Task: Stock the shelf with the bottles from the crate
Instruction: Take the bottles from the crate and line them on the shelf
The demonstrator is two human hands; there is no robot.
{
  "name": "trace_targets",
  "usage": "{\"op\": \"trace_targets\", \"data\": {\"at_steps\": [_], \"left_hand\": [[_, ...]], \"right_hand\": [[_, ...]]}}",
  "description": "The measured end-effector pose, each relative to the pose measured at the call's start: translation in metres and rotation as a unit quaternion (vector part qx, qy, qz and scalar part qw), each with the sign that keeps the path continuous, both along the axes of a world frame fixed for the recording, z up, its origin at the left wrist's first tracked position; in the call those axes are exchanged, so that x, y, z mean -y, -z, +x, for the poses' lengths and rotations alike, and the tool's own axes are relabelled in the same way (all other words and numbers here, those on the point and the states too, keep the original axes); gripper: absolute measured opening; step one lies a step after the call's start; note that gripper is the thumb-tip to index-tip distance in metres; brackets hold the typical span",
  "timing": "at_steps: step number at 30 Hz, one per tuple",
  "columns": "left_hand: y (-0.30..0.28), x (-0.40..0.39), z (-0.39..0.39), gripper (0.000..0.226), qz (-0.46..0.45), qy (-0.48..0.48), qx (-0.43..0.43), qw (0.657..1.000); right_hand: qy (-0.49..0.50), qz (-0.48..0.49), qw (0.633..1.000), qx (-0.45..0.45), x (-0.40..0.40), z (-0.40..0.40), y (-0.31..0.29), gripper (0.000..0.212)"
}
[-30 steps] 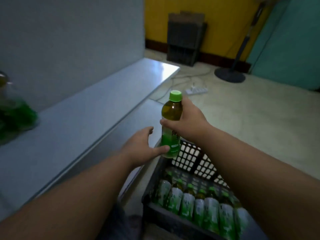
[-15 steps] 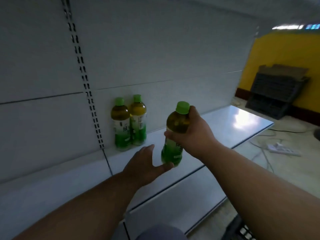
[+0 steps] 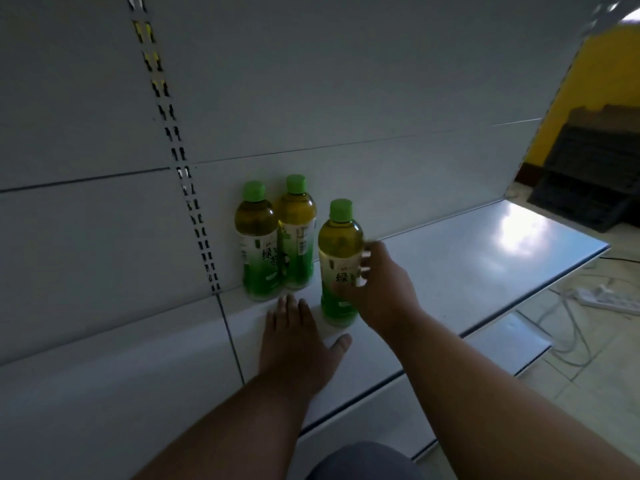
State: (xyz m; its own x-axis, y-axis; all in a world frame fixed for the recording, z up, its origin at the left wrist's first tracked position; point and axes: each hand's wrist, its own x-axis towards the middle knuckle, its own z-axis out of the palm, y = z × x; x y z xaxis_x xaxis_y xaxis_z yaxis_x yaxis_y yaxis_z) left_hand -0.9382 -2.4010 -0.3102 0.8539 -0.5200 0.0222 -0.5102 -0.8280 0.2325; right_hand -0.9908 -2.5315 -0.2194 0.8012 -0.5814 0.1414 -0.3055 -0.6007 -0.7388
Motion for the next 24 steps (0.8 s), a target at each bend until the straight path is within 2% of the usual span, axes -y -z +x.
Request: {"op": "trace_targets", "data": {"at_steps": [2, 7, 12, 17, 20, 22, 24], "left_hand": [[0.000, 0.000, 0.001, 0.108, 0.008, -0.001, 0.000, 1.000], [0.002, 0.001, 0.002, 0.106, 0.040, 0.006, -0.014, 0.999], [0.001, 0.001, 0.001, 0.106, 0.046, 0.005, -0.012, 0.999], [0.008, 0.001, 0.001, 0.108, 0.033, 0.001, -0.006, 0.999], [0.012, 0.001, 0.002, 0.111, 0.018, -0.003, -0.007, 1.000], [0.014, 0.001, 0.001, 0.113, 0.015, -0.005, -0.009, 1.000], [0.014, 0.002, 0.003, 0.114, 0.016, -0.003, -0.010, 1.000]], "right_hand": [[0.025, -0.029, 0.999, -0.029, 0.000, -0.002, 0.013, 0.070], [0.061, -0.078, 0.995, -0.015, 0.003, 0.015, 0.028, 0.063], [0.064, -0.074, 0.995, -0.012, 0.015, 0.056, 0.020, 0.053], [0.100, -0.059, 0.993, -0.025, 0.021, 0.087, 0.029, 0.020], [0.083, -0.079, 0.993, -0.040, 0.024, 0.096, 0.032, 0.009], [0.073, -0.067, 0.994, -0.038, 0.029, 0.095, 0.034, 0.010], [0.054, -0.055, 0.996, -0.042, 0.032, 0.085, 0.035, 0.023]]}}
